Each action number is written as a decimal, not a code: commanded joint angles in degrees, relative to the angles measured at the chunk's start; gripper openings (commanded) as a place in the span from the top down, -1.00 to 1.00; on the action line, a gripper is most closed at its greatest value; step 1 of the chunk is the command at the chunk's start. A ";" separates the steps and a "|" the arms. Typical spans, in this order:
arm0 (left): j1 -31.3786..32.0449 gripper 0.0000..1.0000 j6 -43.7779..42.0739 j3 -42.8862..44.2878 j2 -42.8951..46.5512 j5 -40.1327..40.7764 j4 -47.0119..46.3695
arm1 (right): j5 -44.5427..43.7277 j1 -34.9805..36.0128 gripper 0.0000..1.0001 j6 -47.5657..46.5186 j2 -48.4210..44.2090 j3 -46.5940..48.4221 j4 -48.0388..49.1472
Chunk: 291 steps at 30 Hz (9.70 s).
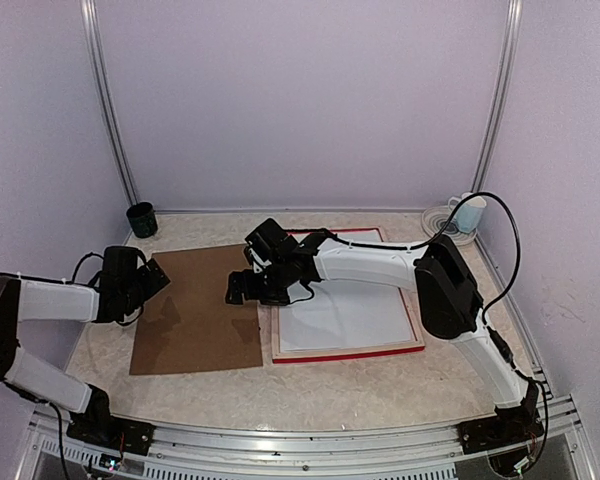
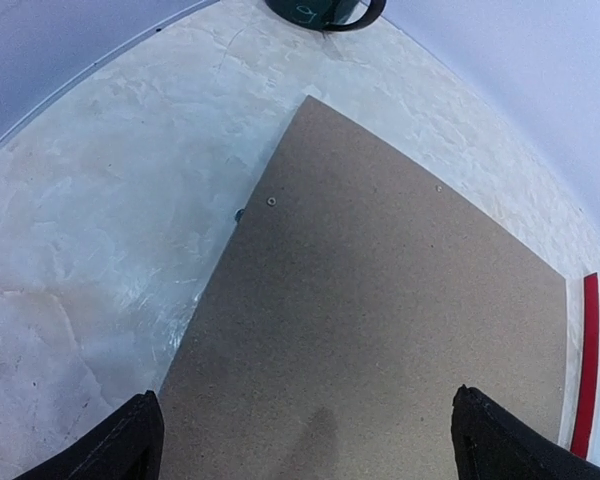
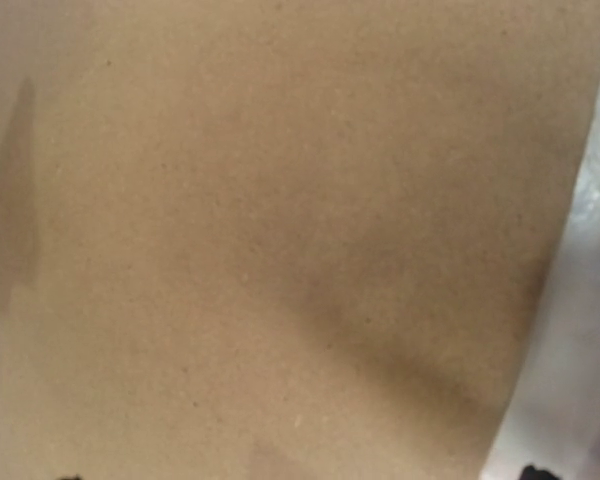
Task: Put the photo into the frame
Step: Turn over the backboard at the center of the board.
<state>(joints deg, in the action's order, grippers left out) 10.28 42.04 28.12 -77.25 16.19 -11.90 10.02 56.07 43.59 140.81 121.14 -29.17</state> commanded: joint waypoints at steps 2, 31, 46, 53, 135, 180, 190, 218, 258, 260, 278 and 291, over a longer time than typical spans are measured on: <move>0.20 -0.98 0.22 0.37 -2.40 5.07 3.83 | -1.32 1.39 -0.88 2.20 1.86 1.90 -0.64; 0.04 -0.96 -1.43 2.56 -9.39 -1.35 2.03 | -1.78 1.95 -0.88 7.91 5.13 2.85 -0.14; -0.01 -0.93 -1.70 2.21 -9.45 -2.51 1.27 | -1.20 1.57 -0.89 8.09 4.45 2.46 0.96; -0.17 -0.93 -1.72 2.14 -9.54 -2.98 1.02 | 6.72 1.49 -0.85 7.70 0.88 -4.17 14.06; -0.79 -0.97 -0.91 0.06 -9.85 -8.32 -3.90 | -11.24 3.41 -0.97 10.16 0.91 -4.91 3.45; 1.02 -0.98 2.14 -1.48 -10.86 -17.29 -8.91 | -8.51 0.73 -0.97 6.21 -17.08 -24.28 21.94; 3.06 -0.98 2.45 -0.63 -11.25 -14.59 -7.53 | -11.39 -0.71 -0.96 5.91 -19.96 -28.20 19.58; 0.90 -0.98 3.66 -3.02 -6.23 -10.01 -5.99 | -23.56 2.66 -0.98 10.44 0.30 -2.50 -10.63; 1.47 -0.98 3.12 -0.56 -15.11 -18.14 -9.08 | -10.39 -1.13 -0.98 8.12 -5.80 -12.40 7.19; 1.48 -0.98 3.13 -0.56 -15.24 -18.44 -9.25 | -10.11 -1.27 -0.98 7.69 -6.58 -13.39 8.99; 4.95 -0.98 5.31 -1.05 -12.64 -19.62 -9.14 | -7.61 -1.41 -0.98 5.94 -15.21 -20.85 16.38; 8.46 -0.98 6.50 -1.77 -9.52 -18.92 -8.10 | -8.25 -1.41 -0.98 6.09 -18.42 -24.41 18.18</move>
<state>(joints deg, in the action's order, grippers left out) 15.62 46.26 27.29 -87.90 1.93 -23.03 0.08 54.17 50.33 126.65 97.51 -16.82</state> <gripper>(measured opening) 0.989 0.993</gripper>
